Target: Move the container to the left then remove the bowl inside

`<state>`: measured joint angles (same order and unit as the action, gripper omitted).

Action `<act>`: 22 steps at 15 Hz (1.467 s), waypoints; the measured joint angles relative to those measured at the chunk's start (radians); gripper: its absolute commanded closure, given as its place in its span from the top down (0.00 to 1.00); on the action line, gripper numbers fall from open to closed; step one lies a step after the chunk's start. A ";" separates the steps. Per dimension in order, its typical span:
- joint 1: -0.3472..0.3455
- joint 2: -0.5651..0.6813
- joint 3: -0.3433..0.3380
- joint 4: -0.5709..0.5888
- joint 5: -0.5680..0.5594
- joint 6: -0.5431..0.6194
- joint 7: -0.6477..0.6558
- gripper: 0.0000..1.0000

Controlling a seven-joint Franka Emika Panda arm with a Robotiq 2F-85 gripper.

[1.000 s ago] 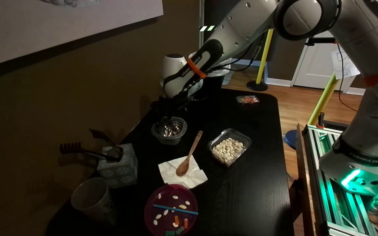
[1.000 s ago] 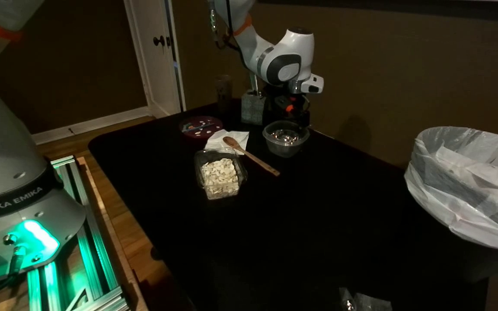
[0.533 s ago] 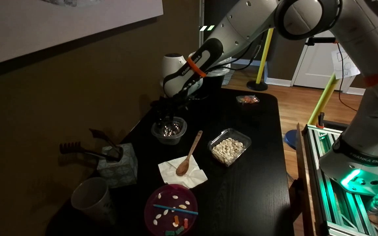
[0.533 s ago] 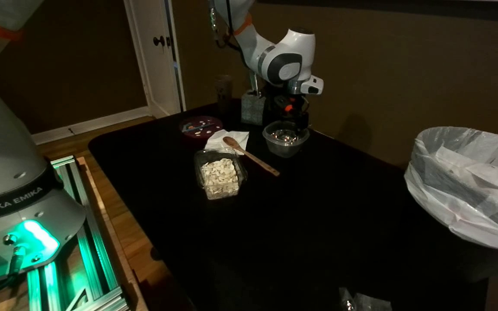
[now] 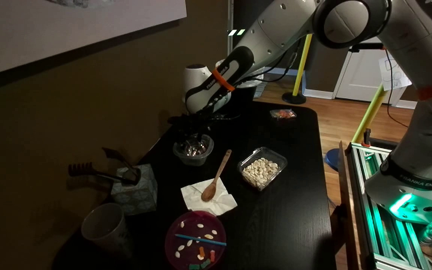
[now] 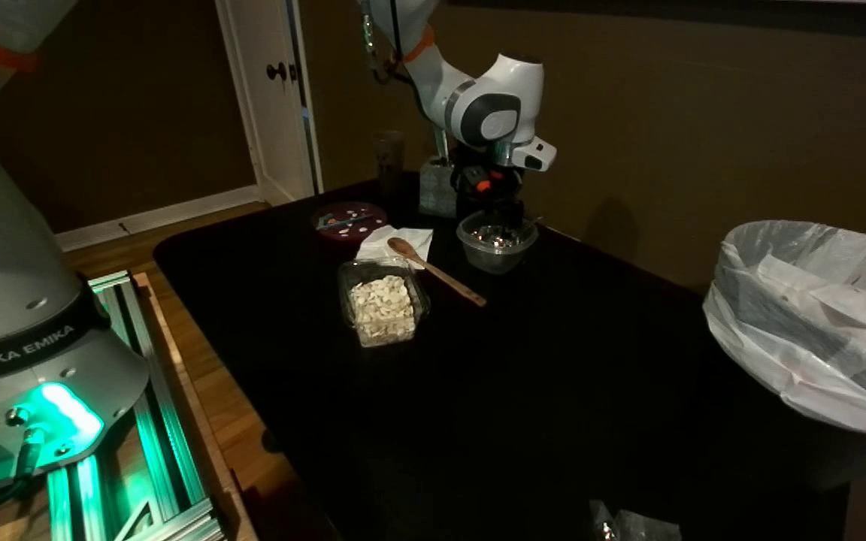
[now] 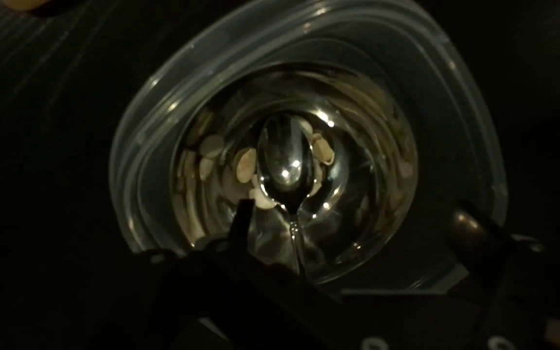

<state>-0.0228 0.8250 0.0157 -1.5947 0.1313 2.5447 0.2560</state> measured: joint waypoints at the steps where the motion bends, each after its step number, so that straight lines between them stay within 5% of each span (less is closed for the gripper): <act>1: 0.006 0.003 -0.002 0.000 0.001 0.000 0.022 1.00; 8: 0.052 0.053 -0.048 0.045 0.002 0.000 0.136 0.99; 10: 0.056 0.075 -0.057 0.065 0.002 0.000 0.152 0.74; 19: 0.059 0.129 -0.072 0.139 0.002 0.000 0.174 0.05; 22: 0.064 0.127 -0.074 0.148 0.002 0.005 0.174 0.00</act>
<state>0.0414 0.9521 -0.0579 -1.4467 0.1330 2.5500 0.4297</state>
